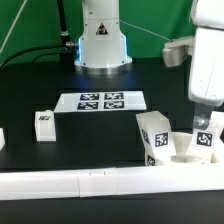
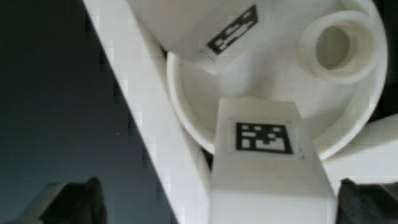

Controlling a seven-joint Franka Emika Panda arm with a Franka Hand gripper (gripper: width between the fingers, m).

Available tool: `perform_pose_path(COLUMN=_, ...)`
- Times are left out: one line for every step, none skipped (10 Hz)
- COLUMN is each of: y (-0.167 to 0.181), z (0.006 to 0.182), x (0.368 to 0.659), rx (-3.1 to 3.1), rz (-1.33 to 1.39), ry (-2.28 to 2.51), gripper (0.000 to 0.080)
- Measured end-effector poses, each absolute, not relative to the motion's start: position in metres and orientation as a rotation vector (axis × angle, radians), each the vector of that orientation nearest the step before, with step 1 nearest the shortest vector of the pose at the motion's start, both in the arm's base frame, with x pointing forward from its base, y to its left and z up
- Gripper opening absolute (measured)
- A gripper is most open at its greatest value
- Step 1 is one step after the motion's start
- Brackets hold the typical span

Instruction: Assemble stool

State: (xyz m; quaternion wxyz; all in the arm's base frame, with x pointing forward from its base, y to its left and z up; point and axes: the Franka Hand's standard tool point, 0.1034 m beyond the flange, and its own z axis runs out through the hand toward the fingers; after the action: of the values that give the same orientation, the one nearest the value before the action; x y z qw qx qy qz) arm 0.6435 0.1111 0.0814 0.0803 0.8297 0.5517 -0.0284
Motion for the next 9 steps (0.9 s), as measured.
perform_pose_path(y=0.1114, z=0.074, x=0.6419, rx=2.482, rz=-0.098, ry=1.65, gripper=0.0649)
perform_pose_path(y=0.1137, z=0.0694, x=0.6407, rx=2.491, rz=-0.101, ry=1.64, gripper=0.0649)
perform_pose_path(y=0.1177, z=0.0657, x=0.6395, rx=2.507, rz=-0.096, ry=1.617, gripper=0.0649)
perform_pose_path(y=0.1179, z=0.0651, x=0.6391, rx=2.516, rz=-0.096, ry=1.604, gripper=0.0649)
perform_pose_path(y=0.1161, z=0.0652, x=0.6395, rx=2.518, rz=-0.096, ry=1.6, gripper=0.0645)
perform_pose_path(y=0.1156, z=0.0651, x=0.6396, rx=2.533, rz=-0.094, ry=1.575, gripper=0.0645)
perform_pose_path(y=0.1152, z=0.0651, x=0.6396, rx=2.546, rz=-0.093, ry=1.554, gripper=0.049)
perform_pose_path(y=0.1143, z=0.065, x=0.6395, rx=2.547, rz=-0.094, ry=1.552, gripper=0.0337)
perform_pose_path(y=0.1142, z=0.065, x=0.6395, rx=2.59, rz=-0.087, ry=1.476, gripper=0.0337)
